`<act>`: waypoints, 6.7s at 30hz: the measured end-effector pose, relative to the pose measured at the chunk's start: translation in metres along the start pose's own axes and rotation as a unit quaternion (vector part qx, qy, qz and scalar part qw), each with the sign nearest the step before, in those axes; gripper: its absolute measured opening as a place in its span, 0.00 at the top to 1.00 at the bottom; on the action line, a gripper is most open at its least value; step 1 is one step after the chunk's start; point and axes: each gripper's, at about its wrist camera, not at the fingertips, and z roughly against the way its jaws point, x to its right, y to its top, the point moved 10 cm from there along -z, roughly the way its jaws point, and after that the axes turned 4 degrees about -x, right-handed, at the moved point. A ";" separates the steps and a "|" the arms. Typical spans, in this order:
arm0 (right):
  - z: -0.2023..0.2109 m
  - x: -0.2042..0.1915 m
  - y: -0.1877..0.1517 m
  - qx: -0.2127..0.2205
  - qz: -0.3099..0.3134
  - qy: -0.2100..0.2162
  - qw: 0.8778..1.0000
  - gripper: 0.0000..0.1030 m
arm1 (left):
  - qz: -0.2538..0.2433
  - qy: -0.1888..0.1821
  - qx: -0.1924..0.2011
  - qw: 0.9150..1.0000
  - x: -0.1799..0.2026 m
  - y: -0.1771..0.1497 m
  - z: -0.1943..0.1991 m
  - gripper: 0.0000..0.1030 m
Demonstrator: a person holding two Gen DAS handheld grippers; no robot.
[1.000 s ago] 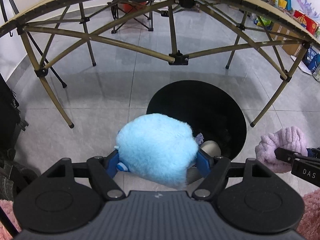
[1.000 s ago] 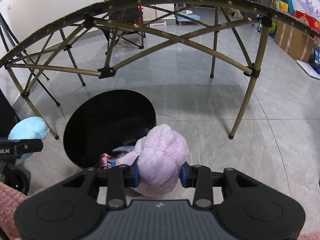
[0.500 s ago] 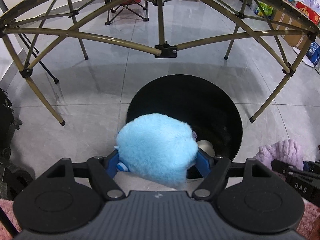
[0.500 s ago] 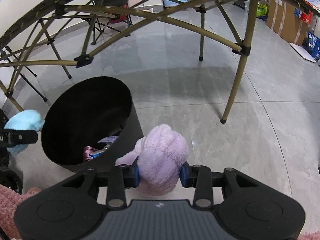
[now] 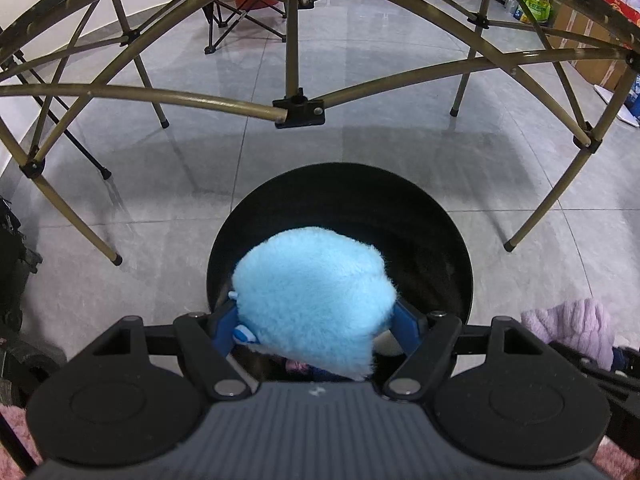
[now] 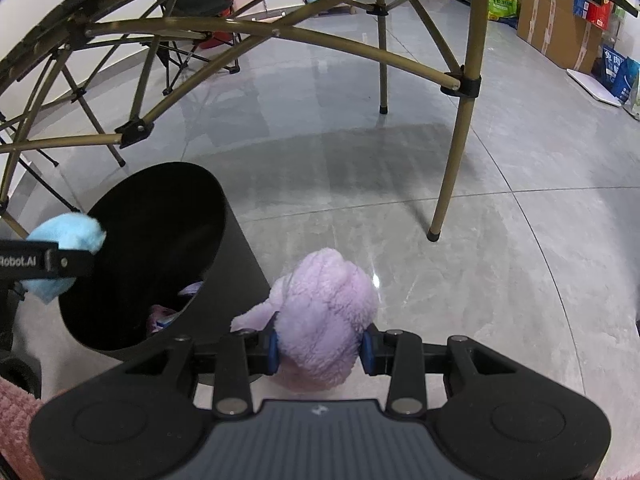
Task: Collect trash
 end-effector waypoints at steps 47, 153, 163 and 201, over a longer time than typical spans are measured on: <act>0.007 -0.008 0.002 0.009 0.011 -0.004 1.000 0.65 | 0.006 0.007 -0.003 1.000 -0.005 0.002 -0.003 0.00; 0.267 -0.114 -0.069 0.152 0.104 0.089 0.979 0.00 | 0.007 0.001 0.154 0.988 -0.097 -0.136 0.271 0.00; 0.277 -0.115 -0.074 0.161 0.105 0.091 0.977 0.00 | 0.008 0.003 0.158 0.987 -0.096 -0.140 0.276 0.00; 0.278 -0.116 -0.073 0.162 0.106 0.088 0.977 0.00 | 0.009 -0.013 0.160 0.987 -0.095 -0.141 0.275 0.00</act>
